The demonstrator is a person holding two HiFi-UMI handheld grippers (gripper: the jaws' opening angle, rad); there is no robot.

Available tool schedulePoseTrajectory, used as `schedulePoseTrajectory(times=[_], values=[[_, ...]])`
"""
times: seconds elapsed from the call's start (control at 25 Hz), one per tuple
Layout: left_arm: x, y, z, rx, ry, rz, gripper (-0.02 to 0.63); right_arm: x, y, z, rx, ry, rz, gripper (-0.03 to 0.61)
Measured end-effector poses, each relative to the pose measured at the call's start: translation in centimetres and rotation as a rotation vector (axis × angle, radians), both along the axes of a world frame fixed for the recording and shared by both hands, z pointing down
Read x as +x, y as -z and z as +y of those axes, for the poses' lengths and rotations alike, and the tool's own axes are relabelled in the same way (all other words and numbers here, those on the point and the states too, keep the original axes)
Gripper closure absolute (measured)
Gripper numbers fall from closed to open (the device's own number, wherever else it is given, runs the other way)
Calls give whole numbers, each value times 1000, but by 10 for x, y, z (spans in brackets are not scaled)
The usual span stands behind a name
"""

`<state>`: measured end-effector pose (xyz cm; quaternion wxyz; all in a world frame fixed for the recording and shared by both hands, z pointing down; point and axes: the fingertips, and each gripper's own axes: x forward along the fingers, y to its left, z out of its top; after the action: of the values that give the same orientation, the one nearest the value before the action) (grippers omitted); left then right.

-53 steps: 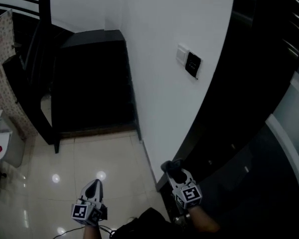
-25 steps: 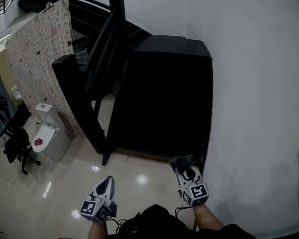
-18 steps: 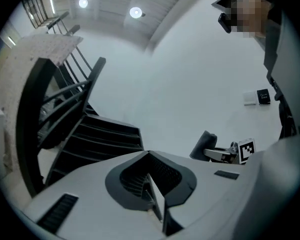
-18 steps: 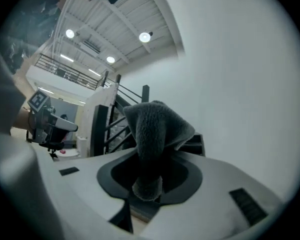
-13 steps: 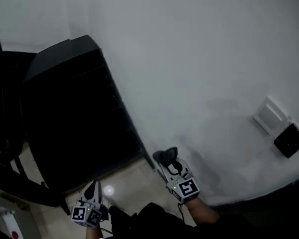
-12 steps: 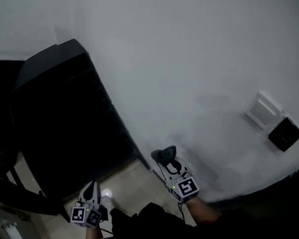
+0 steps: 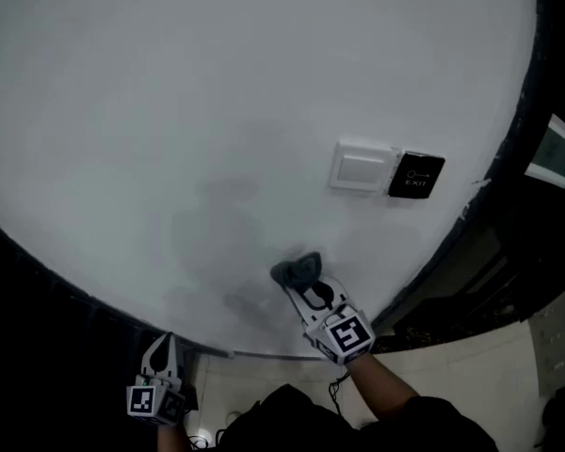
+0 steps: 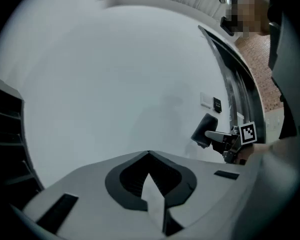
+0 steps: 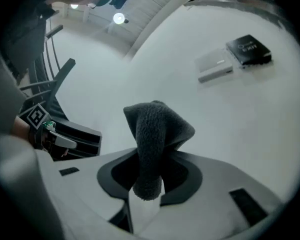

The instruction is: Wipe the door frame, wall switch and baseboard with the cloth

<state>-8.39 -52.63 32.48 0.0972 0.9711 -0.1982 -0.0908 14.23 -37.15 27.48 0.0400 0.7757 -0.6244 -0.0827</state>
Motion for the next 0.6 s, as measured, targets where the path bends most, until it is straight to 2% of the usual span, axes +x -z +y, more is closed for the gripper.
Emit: schedulePoseTrajectory(times=[0.16,0.36,0.48,0.6], values=[[34,0,0,-9,-149,14,620,12,43,9,7,-93,61,477],[55,0,17,-1,-248,25,620,25,119,13,71,-120,129,477],[57,-5,25,-48,-255,48,620,23,165,18,75,-133,258,477],[58,-5,33,-53,-257,46,620,26,208,36,61,-212,441,477]])
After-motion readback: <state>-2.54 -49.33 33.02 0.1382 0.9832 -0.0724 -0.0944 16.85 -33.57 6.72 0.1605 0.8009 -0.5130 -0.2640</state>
